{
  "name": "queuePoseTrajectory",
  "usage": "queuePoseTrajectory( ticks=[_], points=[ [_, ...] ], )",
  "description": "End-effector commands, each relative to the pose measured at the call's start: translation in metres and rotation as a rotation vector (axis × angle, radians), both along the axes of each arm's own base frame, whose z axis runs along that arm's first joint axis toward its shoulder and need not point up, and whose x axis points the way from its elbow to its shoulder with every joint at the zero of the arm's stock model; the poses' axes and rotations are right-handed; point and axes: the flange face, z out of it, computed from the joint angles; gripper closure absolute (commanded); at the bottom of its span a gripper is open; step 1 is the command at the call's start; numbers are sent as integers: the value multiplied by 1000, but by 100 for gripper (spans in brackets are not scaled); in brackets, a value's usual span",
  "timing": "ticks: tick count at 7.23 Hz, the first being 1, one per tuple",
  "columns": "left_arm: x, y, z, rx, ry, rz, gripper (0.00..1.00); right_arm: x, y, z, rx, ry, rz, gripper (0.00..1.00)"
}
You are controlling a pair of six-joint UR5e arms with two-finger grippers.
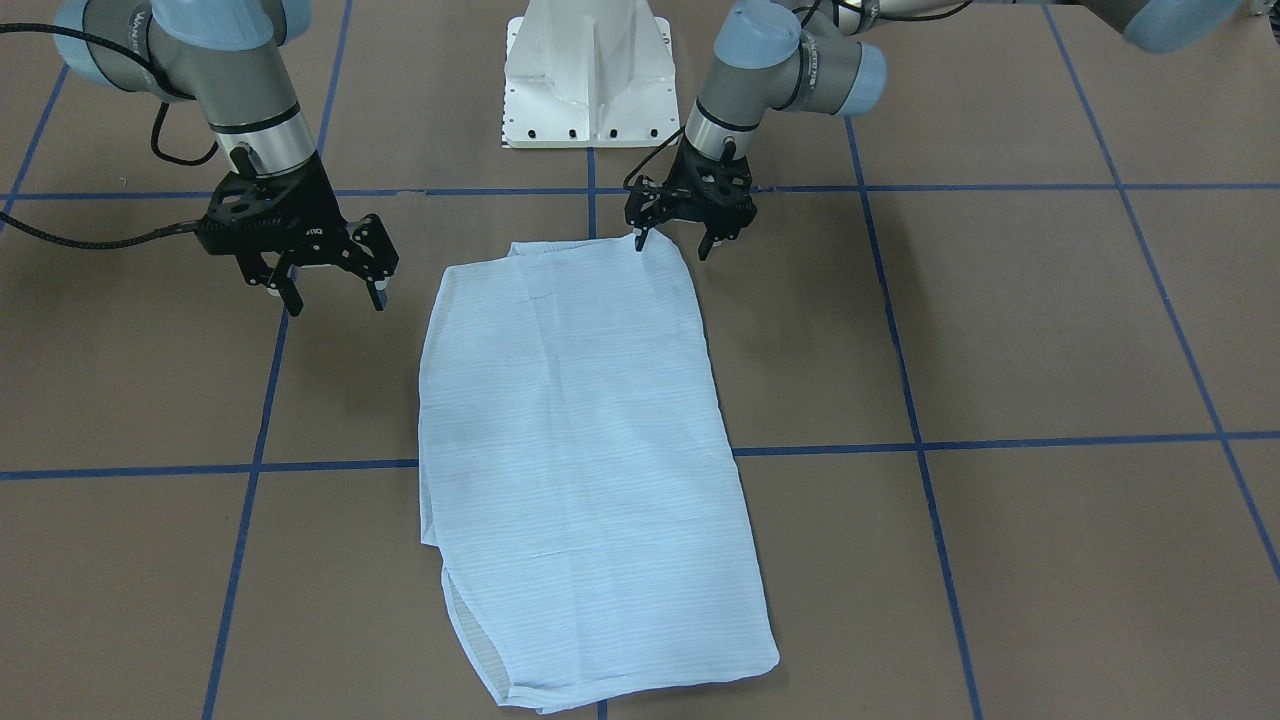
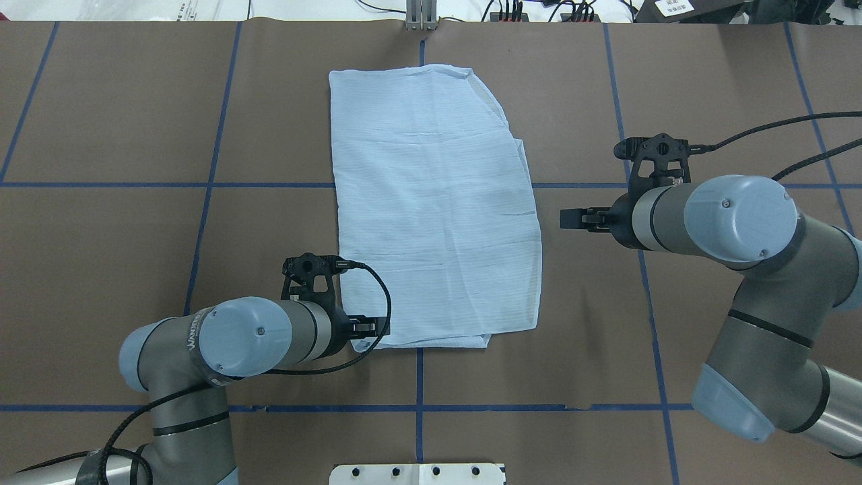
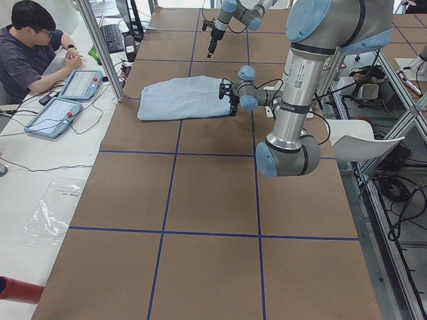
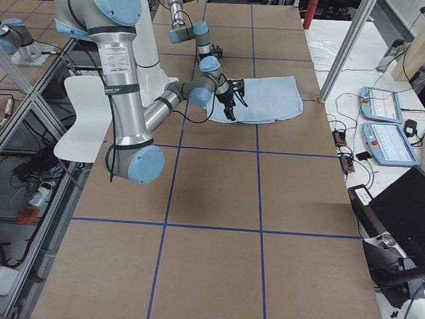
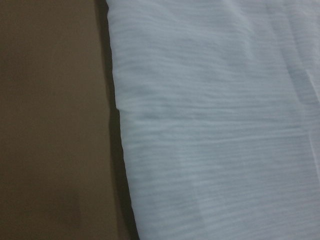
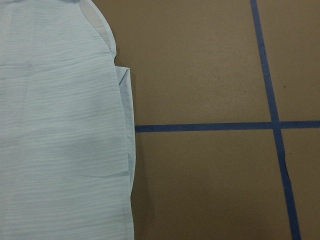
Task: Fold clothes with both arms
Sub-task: 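Lower both grippers to the shirt corners nearest the robot and grasp them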
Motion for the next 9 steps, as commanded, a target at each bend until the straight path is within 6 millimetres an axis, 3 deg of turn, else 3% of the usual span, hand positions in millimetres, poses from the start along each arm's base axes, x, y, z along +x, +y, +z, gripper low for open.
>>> queuePoseTrajectory(
  ticks=[1, 2, 4, 5, 8, 9],
  points=[
    [3, 3, 0, -19, 1, -7, 71, -3, 2, 0, 2, 1, -4, 0],
    [2, 4, 1, -19, 0, -5, 100, -3, 2, 0, 2, 3, -3, 0],
    [0, 3, -2, -13, 6, -13, 100, -9, 5, -6, -37, -33, 28, 0],
    [-1, 3, -1, -11, 4, -18, 100, -22, 14, -17, -114, -95, 74, 0],
    [-2, 0, -2, -2, 5, -35, 100, -100, 69, -66, -356, -178, 258, 2],
    [-2, 0, -5, 0, 10, -35, 100, -126, 93, -79, -484, -219, 320, 8]
  ],
)
